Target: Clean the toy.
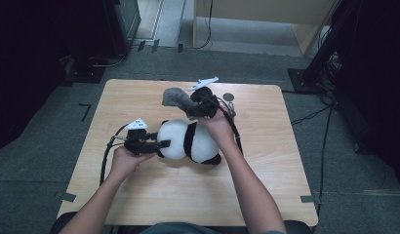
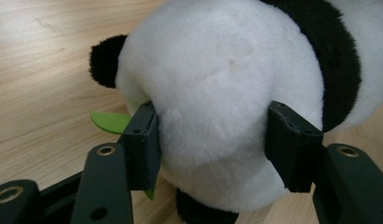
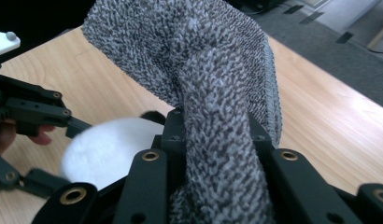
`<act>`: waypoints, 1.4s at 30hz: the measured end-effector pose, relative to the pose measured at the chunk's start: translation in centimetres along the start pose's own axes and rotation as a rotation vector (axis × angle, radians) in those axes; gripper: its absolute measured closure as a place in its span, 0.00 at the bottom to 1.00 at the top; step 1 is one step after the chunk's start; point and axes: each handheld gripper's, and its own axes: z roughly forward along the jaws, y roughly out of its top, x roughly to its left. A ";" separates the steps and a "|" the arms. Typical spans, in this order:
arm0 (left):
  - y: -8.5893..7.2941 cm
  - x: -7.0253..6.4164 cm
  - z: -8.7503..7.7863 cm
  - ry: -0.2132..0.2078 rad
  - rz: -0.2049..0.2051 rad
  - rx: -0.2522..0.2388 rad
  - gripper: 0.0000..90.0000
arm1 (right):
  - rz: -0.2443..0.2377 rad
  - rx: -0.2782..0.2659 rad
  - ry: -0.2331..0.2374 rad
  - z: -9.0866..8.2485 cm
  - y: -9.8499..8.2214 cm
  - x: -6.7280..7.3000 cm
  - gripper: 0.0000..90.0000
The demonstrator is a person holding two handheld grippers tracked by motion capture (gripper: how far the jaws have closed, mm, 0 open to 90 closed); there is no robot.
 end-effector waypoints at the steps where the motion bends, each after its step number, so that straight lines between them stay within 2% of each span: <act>1: 0.0 0.0 0.0 0.001 0.001 -0.003 0.47 | -0.002 0.008 0.012 0.5 0.2 0.4 0.78; 5: 0.0 0.0 0.0 0.002 0.000 -0.003 0.47 | -0.022 0.034 0.048 2.5 0.6 1.7 0.78; 9: 0.0 -0.2 0.0 0.007 0.003 -0.003 0.48 | -0.020 0.089 0.100 4.3 0.4 2.7 0.78; 11: -0.1 -0.1 0.1 0.009 0.000 0.002 0.48 | -0.036 0.137 0.093 5.2 0.1 3.0 0.78; 13: 0.0 -0.1 0.1 0.009 -0.007 -0.002 0.48 | -0.039 0.140 0.091 5.4 0.1 3.0 0.78; 21: 0.1 -0.2 0.3 0.019 -0.006 0.002 0.50 | 0.008 0.163 0.077 4.5 -0.4 1.1 0.78; 23: 0.1 -0.2 0.3 0.021 -0.006 0.002 0.50 | 0.003 0.165 0.073 4.1 -0.7 0.5 0.78; 29: 0.1 -0.2 0.3 0.023 -0.007 0.008 0.50 | 0.002 0.206 0.063 2.3 -2.0 -1.3 0.78; 34: 0.1 -0.2 0.3 0.024 -0.010 0.007 0.50 | 0.018 0.189 0.052 0.3 -2.9 -2.9 0.78; 37: 0.1 -0.2 0.3 0.023 -0.005 0.007 0.50 | 0.031 0.167 0.075 -0.4 -3.5 -3.4 0.75; 42: 0.0 -0.3 0.3 0.024 -0.003 0.011 0.50 | 0.047 0.114 0.152 -0.6 -4.2 -3.4 0.60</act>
